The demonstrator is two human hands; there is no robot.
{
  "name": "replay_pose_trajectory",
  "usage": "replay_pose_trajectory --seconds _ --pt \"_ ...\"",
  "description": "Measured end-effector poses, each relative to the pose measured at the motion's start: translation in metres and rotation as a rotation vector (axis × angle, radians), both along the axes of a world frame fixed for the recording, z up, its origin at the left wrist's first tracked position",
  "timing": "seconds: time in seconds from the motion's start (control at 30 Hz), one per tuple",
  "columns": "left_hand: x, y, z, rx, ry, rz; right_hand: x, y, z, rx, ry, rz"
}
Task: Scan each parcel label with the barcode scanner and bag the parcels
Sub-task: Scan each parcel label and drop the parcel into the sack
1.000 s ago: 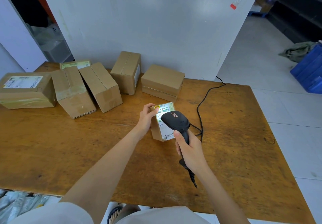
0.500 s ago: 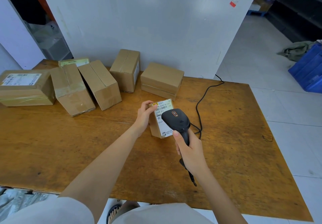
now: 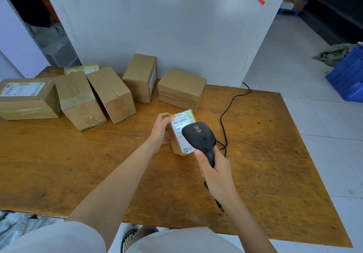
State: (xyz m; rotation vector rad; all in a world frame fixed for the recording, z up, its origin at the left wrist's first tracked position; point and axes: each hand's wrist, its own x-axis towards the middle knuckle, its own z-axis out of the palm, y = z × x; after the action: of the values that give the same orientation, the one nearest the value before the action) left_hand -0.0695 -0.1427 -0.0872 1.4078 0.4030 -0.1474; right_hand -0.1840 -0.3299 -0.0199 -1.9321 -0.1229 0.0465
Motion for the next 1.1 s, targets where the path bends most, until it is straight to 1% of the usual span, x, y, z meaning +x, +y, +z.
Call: replay_pose_trajectory --seconds 0.23,0.57,0.77,1.1 --pt "0.003 -0.001 0.001 -0.04 0.009 0.015 -0.002 -0.001 0.003 -0.006 0.018 0.002" --pt "0.002 -0.001 -0.002 -0.147 0.038 0.013 -0.01 -0.004 0.012 0.02 0.039 -0.004" --pt "0.004 0.0 0.0 -0.172 0.044 0.003 -0.018 -0.006 0.023 0.025 0.053 0.001" --pt "0.005 0.0 -0.001 -0.162 0.061 0.017 -0.027 -0.009 0.033 -0.009 0.037 0.002"
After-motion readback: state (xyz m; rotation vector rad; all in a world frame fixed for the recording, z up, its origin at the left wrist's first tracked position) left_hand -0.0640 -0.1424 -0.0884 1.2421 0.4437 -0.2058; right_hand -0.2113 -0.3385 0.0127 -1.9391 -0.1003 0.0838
